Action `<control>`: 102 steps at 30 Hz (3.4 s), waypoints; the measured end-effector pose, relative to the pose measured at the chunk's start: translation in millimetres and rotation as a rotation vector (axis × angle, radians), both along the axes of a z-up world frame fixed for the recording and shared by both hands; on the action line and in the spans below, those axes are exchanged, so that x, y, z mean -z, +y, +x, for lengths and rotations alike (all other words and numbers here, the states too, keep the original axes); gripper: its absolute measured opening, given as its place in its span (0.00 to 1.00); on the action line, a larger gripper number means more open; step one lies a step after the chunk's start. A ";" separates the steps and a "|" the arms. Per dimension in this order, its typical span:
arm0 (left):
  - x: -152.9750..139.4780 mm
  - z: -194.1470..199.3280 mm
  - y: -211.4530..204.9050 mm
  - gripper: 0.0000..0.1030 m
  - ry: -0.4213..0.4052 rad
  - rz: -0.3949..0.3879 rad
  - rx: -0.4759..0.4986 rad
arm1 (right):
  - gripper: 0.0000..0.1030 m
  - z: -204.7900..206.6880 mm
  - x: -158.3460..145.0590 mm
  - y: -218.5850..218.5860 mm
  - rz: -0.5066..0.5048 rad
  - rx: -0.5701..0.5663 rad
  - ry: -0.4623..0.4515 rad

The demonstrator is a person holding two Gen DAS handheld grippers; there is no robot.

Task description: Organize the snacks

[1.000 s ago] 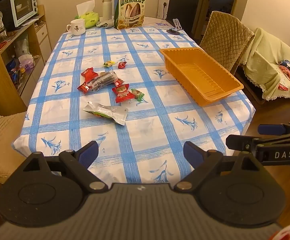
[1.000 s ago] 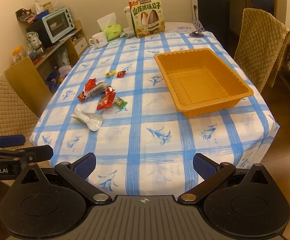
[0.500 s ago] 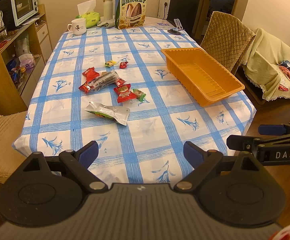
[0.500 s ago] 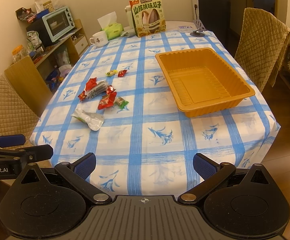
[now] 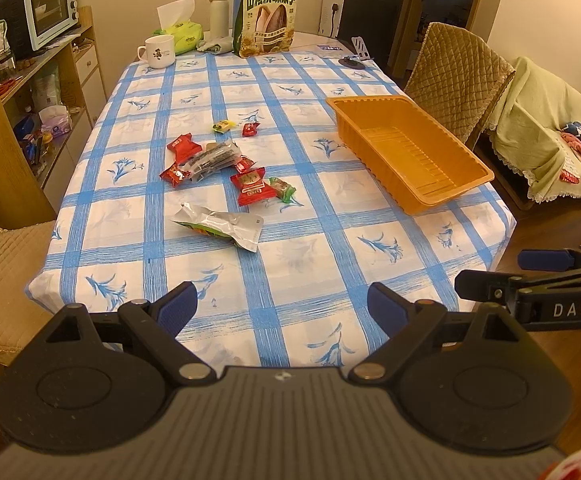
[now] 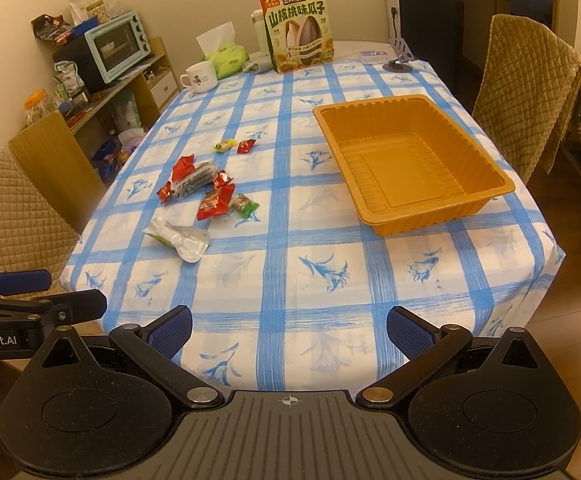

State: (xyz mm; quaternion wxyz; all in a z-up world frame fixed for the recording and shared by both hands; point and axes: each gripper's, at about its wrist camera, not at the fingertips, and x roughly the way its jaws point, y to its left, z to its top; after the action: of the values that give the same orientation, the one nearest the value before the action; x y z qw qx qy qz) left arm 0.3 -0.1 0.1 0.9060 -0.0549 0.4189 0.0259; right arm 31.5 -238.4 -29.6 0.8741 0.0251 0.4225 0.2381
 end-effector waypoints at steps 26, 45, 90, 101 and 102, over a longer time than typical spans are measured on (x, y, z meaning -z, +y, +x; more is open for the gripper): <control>0.0 0.1 0.1 0.88 0.002 0.000 0.000 | 1.00 5.0 1.7 1.0 0.001 -0.001 0.003; 9.6 0.5 8.1 0.88 0.007 0.004 -0.004 | 1.00 8.3 4.7 10.4 0.005 -0.001 0.012; 109.1 126.1 67.8 0.75 0.097 -0.068 -0.027 | 0.78 119.9 60.9 70.1 0.091 -0.110 -0.027; 127.1 159.2 79.1 0.72 0.144 -0.086 -0.023 | 0.78 149.7 69.5 79.9 0.076 -0.095 0.010; 127.4 161.8 79.2 0.71 0.144 -0.088 -0.021 | 0.78 151.9 70.2 80.2 0.076 -0.093 0.013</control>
State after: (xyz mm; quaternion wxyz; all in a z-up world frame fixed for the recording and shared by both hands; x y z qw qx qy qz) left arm 162.1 79.2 -127.4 0.8699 -0.0967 0.4832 0.0208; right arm 183.4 -158.2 -99.8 0.8578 0.0399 0.4195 0.2943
